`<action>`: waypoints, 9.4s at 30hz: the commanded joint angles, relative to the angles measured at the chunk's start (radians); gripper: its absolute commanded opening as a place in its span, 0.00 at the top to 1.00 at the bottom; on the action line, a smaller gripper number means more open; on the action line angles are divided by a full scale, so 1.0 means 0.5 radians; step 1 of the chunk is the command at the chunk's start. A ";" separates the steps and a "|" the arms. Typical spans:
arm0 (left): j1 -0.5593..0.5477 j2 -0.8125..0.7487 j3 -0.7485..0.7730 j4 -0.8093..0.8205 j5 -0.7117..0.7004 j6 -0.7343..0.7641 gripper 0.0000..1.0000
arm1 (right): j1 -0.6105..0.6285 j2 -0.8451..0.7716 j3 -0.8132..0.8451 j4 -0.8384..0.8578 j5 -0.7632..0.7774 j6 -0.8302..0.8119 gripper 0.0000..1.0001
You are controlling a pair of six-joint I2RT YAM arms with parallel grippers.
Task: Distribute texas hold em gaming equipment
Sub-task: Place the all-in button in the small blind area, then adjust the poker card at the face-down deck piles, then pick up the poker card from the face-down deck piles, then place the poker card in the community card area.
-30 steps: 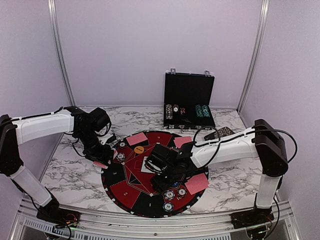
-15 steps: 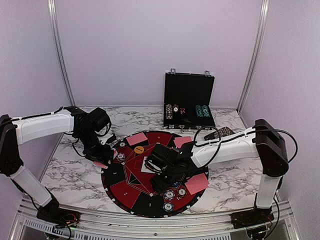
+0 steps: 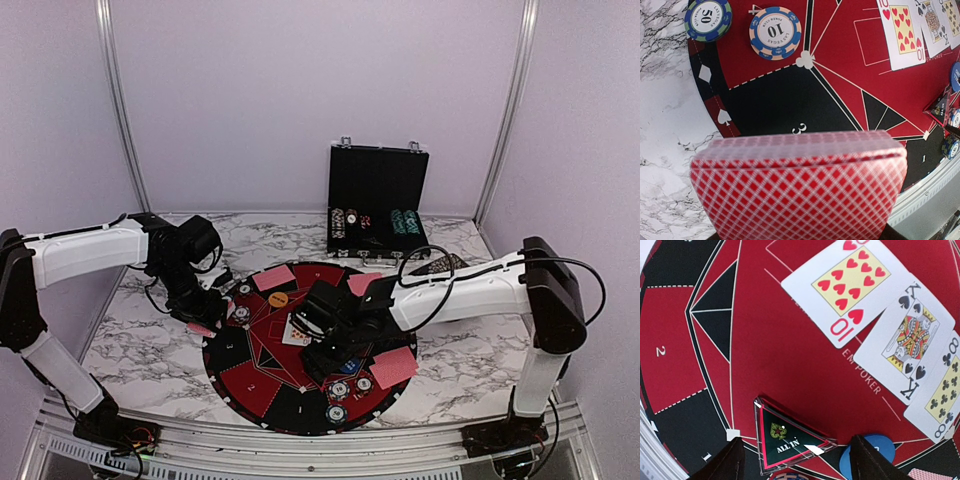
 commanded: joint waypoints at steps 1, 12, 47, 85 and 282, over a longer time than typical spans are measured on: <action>0.006 0.012 0.029 0.018 0.037 0.025 0.51 | -0.006 -0.092 0.096 -0.036 0.053 0.007 0.30; -0.004 0.018 0.029 0.018 0.038 0.014 0.51 | -0.252 -0.246 0.117 0.173 -0.224 -0.030 0.29; -0.277 0.187 0.294 -0.103 -0.076 0.074 0.51 | -0.666 0.247 -0.035 1.886 -1.722 0.994 0.42; -0.369 0.210 0.409 -0.126 -0.065 0.096 0.52 | -0.526 0.552 0.197 2.167 -1.786 1.347 0.41; -0.313 0.038 0.210 -0.114 -0.135 0.072 0.52 | -0.763 0.813 0.802 0.469 -1.505 -0.059 0.84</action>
